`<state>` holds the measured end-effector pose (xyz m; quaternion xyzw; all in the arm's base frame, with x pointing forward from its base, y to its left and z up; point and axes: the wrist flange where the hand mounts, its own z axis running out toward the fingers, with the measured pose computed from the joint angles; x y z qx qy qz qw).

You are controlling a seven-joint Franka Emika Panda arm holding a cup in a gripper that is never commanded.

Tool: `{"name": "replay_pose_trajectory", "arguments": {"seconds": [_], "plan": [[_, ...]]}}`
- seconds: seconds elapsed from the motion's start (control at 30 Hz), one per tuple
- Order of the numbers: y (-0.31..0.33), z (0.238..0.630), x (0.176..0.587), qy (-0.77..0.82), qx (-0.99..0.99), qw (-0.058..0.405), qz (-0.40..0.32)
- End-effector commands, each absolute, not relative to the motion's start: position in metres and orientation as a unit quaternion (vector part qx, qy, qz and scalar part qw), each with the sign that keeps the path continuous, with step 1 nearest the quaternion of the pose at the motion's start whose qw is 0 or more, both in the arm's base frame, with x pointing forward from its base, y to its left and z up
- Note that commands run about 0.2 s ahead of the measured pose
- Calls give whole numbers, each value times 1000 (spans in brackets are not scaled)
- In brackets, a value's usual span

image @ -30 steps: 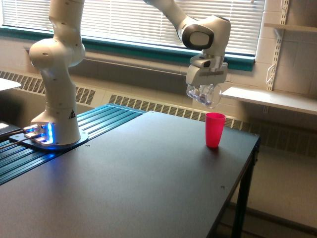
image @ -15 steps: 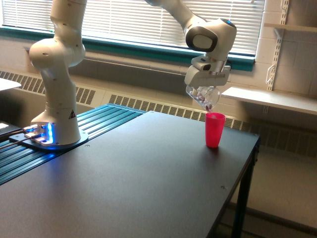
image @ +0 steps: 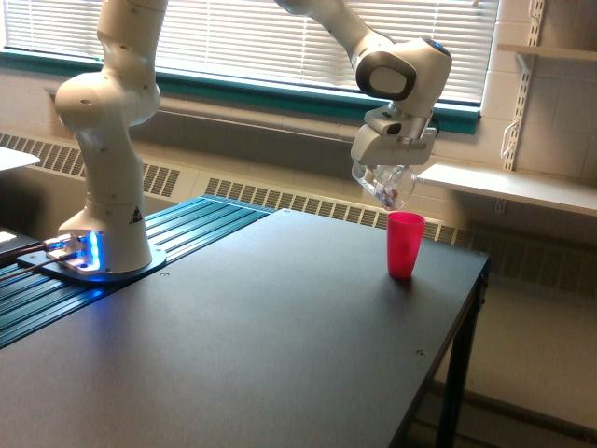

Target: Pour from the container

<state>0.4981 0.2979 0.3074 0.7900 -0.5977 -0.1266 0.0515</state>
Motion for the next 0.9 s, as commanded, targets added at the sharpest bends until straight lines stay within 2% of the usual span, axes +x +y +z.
{"name": "replay_pose_trajectory", "arguments": {"seconds": [0.03, 0.9], "plan": [[305, 306, 496, -604, 784, 60, -130], [313, 305, 490, -613, 777, 61, -130]]}}
